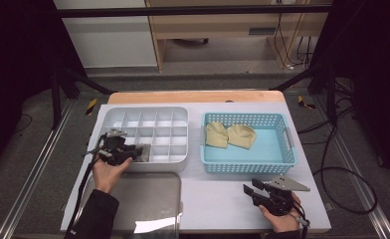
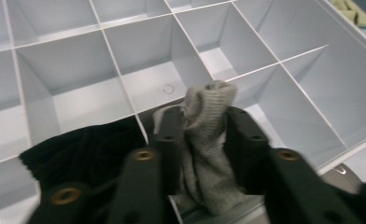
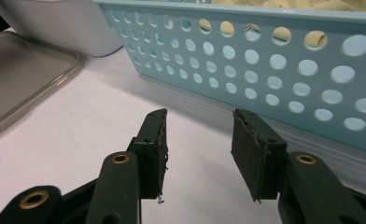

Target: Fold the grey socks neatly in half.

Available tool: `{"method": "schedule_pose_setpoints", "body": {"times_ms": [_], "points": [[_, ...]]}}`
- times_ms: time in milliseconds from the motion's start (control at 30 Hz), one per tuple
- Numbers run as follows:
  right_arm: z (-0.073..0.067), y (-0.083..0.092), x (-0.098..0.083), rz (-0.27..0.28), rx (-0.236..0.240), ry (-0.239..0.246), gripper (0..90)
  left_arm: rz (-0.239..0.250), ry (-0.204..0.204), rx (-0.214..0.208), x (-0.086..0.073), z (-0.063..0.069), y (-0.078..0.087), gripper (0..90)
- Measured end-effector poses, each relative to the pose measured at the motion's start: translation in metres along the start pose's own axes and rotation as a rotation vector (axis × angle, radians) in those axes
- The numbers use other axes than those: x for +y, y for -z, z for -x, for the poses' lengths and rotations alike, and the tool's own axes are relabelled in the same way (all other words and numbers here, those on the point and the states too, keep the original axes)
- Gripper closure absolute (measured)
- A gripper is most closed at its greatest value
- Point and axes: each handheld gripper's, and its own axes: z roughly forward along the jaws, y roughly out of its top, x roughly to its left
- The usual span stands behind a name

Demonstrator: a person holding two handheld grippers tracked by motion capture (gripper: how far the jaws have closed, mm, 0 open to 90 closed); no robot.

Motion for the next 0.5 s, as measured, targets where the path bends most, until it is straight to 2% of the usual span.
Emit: {"method": "schedule_pose_setpoints", "body": {"times_ms": [100,167,233,333,500], "points": [[0.000,0.000,0.000,-0.003,-0.002,-0.001,56.6,-0.023,-0.008,0.010,0.000,0.001,-0.007,79.1],[0.001,0.000,-0.001,-0.002,0.000,0.001,56.8,-0.045,-0.021,0.019,-0.001,0.003,-0.012,81.4],[0.001,0.000,-0.001,-0.004,0.000,0.000,57.0,-0.073,-0.034,0.028,-0.003,0.004,-0.018,82.5],[0.000,0.000,0.000,-0.004,0.003,-0.001,57.1,-0.102,-0.024,0.040,-0.003,0.004,-0.024,83.2],[-0.001,-0.002,-0.001,-0.006,0.008,0.004,57.1,-0.115,-0.032,0.039,-0.001,0.005,-0.024,82.6]]}}
